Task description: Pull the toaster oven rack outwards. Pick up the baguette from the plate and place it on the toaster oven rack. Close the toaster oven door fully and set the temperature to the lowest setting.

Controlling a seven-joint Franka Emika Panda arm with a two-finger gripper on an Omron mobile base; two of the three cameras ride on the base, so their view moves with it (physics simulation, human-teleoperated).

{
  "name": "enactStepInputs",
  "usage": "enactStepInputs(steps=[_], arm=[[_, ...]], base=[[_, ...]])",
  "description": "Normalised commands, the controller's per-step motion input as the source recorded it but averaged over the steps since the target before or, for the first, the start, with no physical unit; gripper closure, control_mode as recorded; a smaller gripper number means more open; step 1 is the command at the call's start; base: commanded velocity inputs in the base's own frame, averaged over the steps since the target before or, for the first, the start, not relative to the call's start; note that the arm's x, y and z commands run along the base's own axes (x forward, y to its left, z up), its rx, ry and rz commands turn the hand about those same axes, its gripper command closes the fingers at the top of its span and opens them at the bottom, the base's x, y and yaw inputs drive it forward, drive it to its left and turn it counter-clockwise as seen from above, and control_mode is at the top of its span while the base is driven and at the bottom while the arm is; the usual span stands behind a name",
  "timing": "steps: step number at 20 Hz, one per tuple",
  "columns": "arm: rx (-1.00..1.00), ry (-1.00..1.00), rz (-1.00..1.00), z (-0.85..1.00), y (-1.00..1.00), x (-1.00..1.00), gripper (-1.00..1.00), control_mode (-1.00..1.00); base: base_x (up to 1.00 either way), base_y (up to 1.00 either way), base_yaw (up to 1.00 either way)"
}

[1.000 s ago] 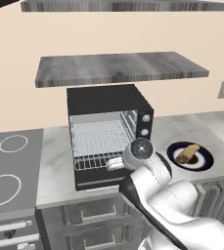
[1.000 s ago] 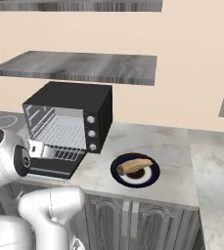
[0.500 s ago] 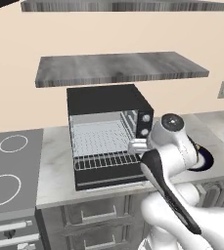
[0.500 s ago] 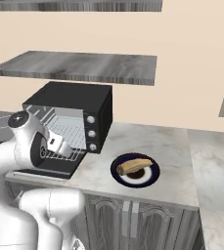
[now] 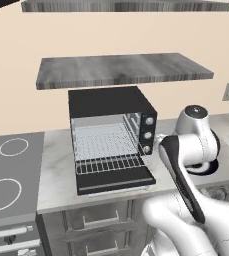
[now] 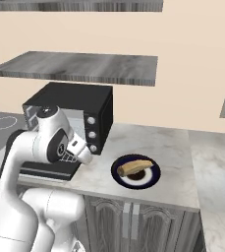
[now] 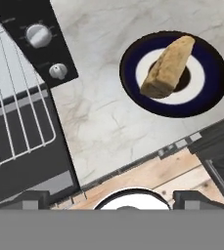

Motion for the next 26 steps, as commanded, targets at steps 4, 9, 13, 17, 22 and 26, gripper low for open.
enactStepInputs(steps=[4, 9, 13, 17, 22, 26], arm=[[0.02, 0.06, -0.12, 0.00, -0.65, 0.00, -1.00, -1.00], [0.07, 0.00, 0.00, 0.00, -0.46, 0.00, -1.00, -1.00], [0.12, 0.00, 0.00, 0.00, -0.37, 0.00, -1.00, -1.00], [0.07, 0.00, 0.00, 0.00, -0.32, 0.00, -1.00, -1.00], [0.05, 0.00, 0.00, 0.00, -0.31, 0.00, -1.00, -1.00], [0.04, 0.00, 0.00, -0.07, -0.20, 0.00, -1.00, -1.00]], base=[[0.00, 0.00, 0.00], [0.00, 0.00, 0.00], [0.00, 0.00, 0.00], [0.00, 0.00, 0.00], [0.00, 0.00, 0.00], [0.00, 0.00, 0.00]])
